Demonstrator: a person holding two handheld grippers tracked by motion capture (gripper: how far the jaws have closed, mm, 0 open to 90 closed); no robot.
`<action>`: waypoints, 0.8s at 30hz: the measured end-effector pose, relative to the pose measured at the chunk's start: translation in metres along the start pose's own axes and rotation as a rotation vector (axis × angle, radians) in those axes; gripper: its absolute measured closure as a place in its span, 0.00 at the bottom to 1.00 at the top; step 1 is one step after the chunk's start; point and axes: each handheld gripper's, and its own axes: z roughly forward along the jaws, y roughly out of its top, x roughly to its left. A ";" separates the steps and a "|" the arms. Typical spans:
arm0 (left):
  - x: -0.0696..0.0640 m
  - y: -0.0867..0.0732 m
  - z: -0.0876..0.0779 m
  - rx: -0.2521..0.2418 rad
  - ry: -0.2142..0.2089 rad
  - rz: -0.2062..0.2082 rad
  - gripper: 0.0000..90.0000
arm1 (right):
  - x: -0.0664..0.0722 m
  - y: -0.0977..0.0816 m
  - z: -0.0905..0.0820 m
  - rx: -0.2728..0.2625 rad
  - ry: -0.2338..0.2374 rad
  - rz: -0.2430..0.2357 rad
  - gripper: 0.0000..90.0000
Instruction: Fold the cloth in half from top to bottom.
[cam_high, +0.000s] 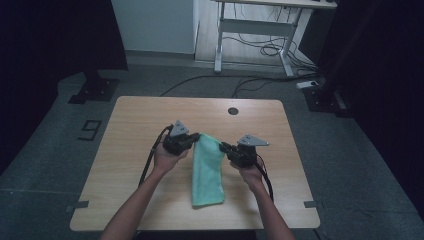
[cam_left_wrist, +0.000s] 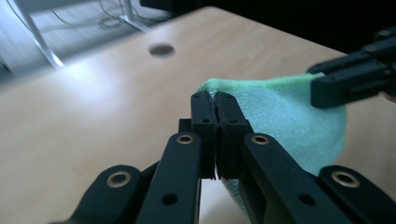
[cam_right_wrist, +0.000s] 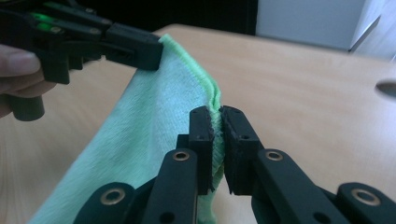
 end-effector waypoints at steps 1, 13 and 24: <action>0.004 0.013 0.001 -0.004 0.020 0.029 0.98 | 0.000 0.005 0.001 -0.012 -0.005 0.000 0.92; 0.001 -0.014 0.000 -0.113 0.006 0.074 0.98 | -0.002 0.022 -0.005 -0.095 -0.039 -0.104 0.92; -0.005 -0.030 -0.004 -0.054 0.009 0.076 0.98 | 0.009 0.007 -0.003 -0.048 -0.011 -0.109 0.92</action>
